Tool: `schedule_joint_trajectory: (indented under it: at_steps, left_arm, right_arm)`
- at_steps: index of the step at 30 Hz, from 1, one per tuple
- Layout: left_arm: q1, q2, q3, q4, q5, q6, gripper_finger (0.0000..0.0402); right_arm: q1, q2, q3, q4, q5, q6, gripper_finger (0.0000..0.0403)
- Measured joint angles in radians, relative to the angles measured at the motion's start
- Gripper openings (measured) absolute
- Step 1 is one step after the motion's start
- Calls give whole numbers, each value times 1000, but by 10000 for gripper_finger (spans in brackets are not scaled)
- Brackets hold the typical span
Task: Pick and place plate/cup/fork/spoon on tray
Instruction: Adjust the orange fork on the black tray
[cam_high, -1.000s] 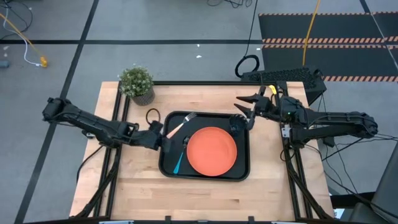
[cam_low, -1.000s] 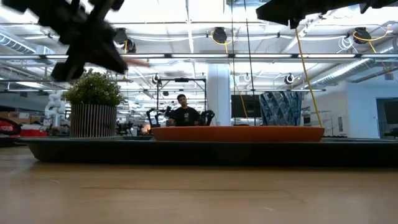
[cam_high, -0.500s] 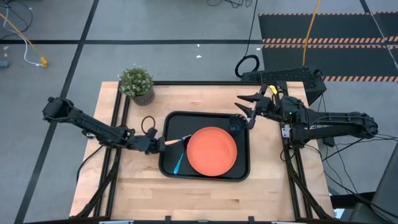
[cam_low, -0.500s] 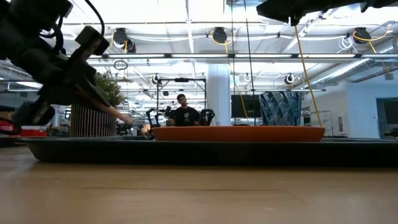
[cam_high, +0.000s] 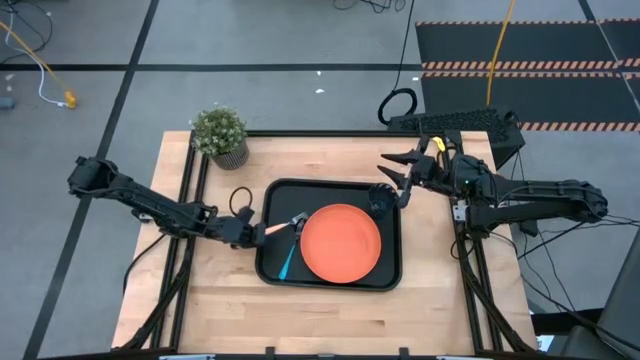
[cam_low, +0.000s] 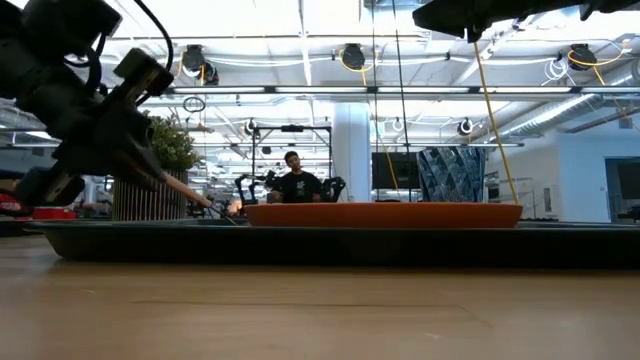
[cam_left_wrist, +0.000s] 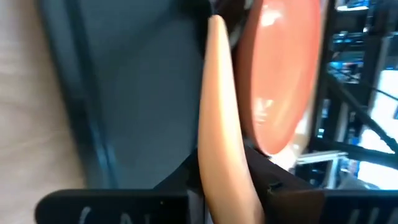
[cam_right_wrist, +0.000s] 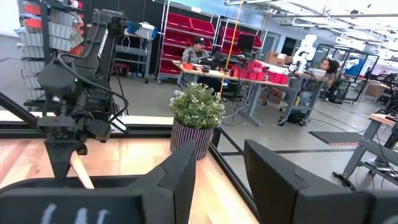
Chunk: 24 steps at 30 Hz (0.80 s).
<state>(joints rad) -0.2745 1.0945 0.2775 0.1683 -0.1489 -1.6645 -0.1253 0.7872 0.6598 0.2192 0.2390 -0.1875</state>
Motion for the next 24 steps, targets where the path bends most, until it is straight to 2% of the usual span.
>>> schedule_joint_trajectory:
  at_steps: [6, 12, 17, 24]
  left_arm:
    - [1, 0, 0, -123, -15, 25, 53]
    - [2, -19, 0, -107, -21, 73, 53]
    - [2, -96, 0, -106, 67, 116, 53]
    - [-11, -168, 0, -111, 191, 100, 53]
  right_arm:
    - [0, 0, 0, -1, 0, 8, 130]
    - [0, 0, 0, -2, 0, 11, 130]
    - [0, 0, 0, -19, 0, 14, 130]
    - [0, 0, 0, -38, -1, 44, 130]
